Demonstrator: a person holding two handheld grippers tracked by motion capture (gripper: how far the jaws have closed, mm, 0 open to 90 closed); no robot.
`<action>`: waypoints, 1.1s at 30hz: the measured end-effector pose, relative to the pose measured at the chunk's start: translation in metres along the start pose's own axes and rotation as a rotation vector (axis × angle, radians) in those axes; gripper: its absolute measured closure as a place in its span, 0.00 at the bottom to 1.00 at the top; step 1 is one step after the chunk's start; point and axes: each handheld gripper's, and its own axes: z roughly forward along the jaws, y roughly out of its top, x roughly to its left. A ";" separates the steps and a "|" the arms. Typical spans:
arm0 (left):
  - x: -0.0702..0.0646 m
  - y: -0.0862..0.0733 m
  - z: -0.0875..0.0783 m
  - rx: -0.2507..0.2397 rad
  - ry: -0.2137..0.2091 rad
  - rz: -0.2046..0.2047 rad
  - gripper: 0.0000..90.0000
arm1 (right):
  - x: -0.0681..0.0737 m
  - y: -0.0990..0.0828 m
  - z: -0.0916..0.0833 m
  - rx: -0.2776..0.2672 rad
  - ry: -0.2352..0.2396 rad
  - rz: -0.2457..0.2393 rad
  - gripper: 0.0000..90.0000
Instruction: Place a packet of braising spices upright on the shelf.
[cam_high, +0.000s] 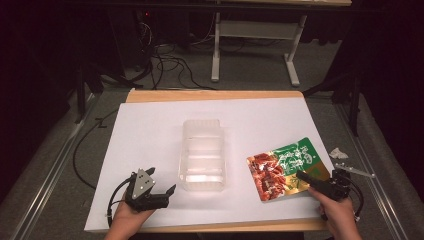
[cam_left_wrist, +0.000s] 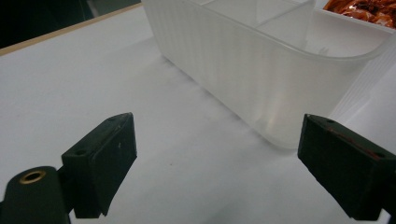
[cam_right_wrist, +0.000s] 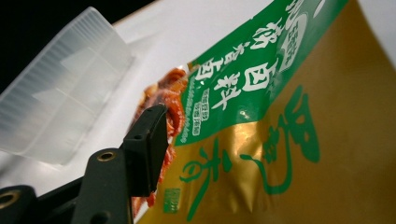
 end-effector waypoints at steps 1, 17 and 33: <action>0.000 0.000 0.000 0.001 0.001 -0.001 0.13 | 0.001 0.000 -0.001 -0.011 0.009 0.007 0.47; 0.000 0.000 0.000 0.000 0.000 0.002 0.14 | 0.015 -0.001 0.005 -0.154 -0.004 0.057 0.67; 0.000 0.000 -0.001 -0.006 0.004 -0.001 0.14 | 0.015 0.000 0.005 -0.140 -0.059 0.065 0.97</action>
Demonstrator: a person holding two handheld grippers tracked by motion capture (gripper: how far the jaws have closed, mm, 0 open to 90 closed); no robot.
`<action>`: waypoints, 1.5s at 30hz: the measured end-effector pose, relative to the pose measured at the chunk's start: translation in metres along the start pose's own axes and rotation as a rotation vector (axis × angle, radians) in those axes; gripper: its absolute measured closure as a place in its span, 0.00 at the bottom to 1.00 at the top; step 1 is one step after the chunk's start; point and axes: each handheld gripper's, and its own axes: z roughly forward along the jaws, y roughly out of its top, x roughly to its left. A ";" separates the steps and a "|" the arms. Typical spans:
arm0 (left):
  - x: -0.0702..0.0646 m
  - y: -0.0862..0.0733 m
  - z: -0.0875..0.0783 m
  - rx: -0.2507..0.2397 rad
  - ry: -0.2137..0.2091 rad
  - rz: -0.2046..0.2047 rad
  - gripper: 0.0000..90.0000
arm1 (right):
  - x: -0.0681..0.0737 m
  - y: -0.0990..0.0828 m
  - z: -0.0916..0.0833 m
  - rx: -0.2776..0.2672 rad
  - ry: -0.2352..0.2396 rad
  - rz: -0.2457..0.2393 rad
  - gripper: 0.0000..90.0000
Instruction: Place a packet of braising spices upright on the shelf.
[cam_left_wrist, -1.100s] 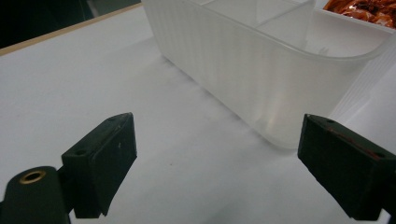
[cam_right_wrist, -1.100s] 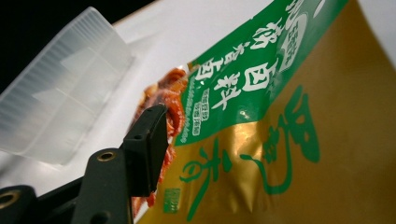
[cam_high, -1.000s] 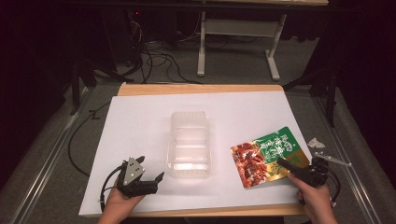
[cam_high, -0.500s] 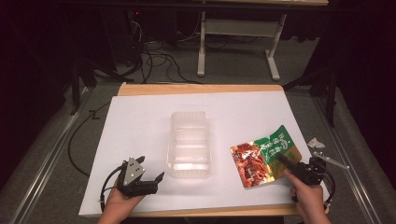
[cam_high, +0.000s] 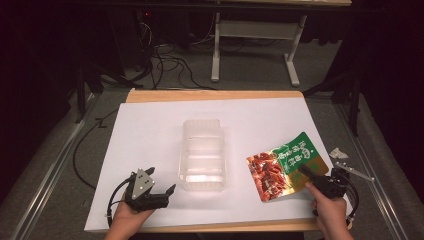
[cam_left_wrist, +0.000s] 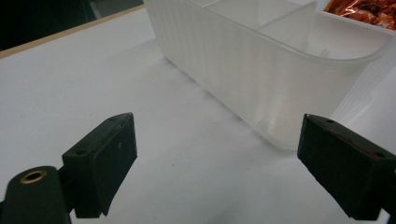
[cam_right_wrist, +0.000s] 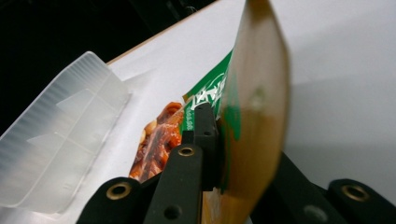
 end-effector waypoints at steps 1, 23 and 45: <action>0.000 0.000 0.000 0.000 0.001 0.000 0.14 | 0.002 0.000 0.000 -0.005 0.004 -0.005 0.98; 0.002 0.000 -0.007 -0.027 0.007 -0.007 0.14 | 0.062 0.019 -0.007 -0.132 0.094 -0.272 1.00; 0.003 -0.001 -0.005 -0.026 0.009 -0.036 0.14 | 0.101 0.027 -0.015 -0.174 0.147 -0.498 1.00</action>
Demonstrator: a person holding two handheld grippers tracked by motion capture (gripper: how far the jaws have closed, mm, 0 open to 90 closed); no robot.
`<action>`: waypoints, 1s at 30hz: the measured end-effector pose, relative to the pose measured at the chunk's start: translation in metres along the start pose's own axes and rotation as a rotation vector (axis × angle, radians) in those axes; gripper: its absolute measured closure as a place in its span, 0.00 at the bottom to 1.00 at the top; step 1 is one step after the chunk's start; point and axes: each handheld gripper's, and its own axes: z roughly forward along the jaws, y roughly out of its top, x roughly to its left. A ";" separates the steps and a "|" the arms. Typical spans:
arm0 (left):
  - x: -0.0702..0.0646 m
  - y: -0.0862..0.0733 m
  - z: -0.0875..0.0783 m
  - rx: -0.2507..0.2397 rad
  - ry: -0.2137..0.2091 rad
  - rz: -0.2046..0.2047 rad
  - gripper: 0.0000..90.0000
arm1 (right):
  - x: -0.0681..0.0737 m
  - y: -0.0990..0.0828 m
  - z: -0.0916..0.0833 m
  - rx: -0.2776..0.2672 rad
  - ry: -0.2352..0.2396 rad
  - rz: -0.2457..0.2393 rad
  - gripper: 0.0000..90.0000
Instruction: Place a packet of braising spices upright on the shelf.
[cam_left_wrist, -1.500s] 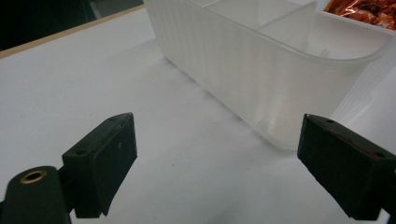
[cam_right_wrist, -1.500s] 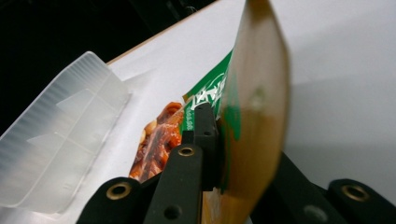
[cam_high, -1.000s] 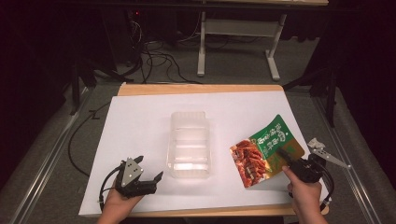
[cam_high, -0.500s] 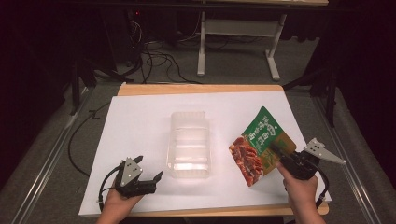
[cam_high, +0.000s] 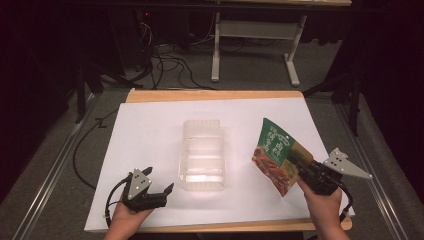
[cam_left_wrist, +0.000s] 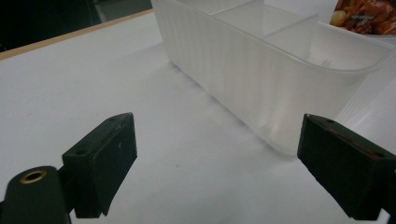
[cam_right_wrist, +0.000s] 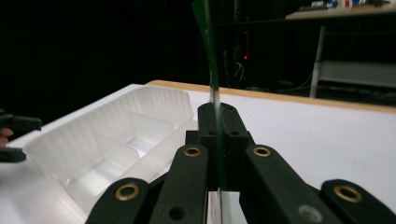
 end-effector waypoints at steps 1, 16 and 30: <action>0.000 0.000 0.000 -0.001 0.000 -0.003 0.14 | 0.003 0.002 -0.002 -0.003 -0.006 -0.033 1.00; -0.001 0.000 0.001 -0.021 -0.009 0.002 0.14 | -0.002 0.015 -0.005 0.000 0.040 -0.086 1.00; 0.000 -0.001 -0.003 -0.026 0.001 0.009 0.14 | -0.003 0.033 0.022 0.005 0.065 -0.099 1.00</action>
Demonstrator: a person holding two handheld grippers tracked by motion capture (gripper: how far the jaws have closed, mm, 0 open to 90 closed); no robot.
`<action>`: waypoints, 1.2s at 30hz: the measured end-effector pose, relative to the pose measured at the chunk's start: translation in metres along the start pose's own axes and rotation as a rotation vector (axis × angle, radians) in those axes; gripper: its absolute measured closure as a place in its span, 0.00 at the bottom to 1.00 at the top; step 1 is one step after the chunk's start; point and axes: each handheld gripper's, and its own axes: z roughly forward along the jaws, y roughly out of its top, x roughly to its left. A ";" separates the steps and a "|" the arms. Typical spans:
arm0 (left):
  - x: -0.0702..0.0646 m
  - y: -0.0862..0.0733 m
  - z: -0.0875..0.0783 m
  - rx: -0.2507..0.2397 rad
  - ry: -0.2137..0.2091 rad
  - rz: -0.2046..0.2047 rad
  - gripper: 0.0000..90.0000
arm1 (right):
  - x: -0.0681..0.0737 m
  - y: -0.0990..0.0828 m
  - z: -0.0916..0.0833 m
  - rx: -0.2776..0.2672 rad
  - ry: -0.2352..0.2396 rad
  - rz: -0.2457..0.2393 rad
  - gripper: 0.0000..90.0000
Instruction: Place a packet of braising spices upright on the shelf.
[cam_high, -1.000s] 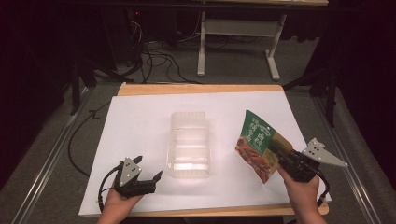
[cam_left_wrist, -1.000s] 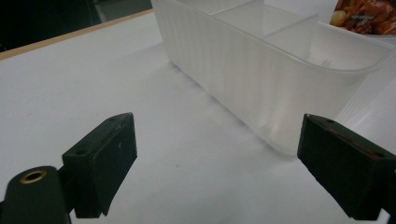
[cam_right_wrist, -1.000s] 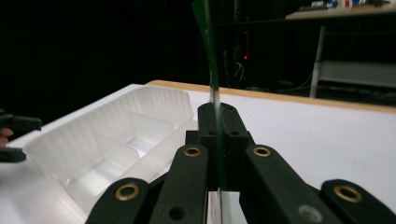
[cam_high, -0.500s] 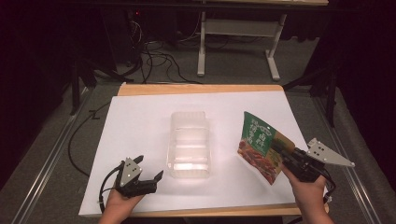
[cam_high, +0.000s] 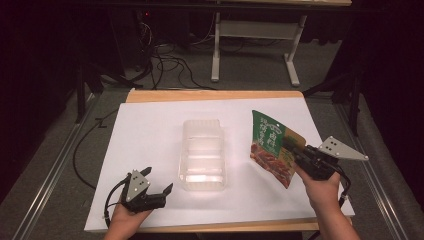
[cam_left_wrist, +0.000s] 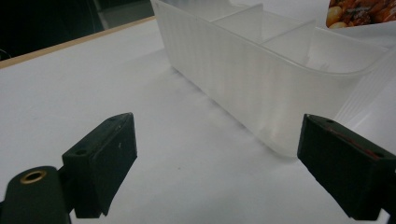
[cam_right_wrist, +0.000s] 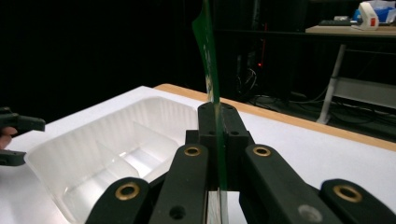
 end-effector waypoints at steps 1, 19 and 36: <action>0.000 0.000 0.000 0.000 -0.003 0.002 0.14 | -0.001 0.004 0.002 -0.005 0.014 0.009 1.00; -0.001 0.000 -0.001 -0.005 -0.003 0.012 0.14 | 0.006 0.025 0.022 -0.060 0.102 0.012 1.00; 0.001 0.001 -0.005 -0.018 0.006 0.004 0.14 | 0.024 0.053 0.056 -0.092 0.204 -0.036 1.00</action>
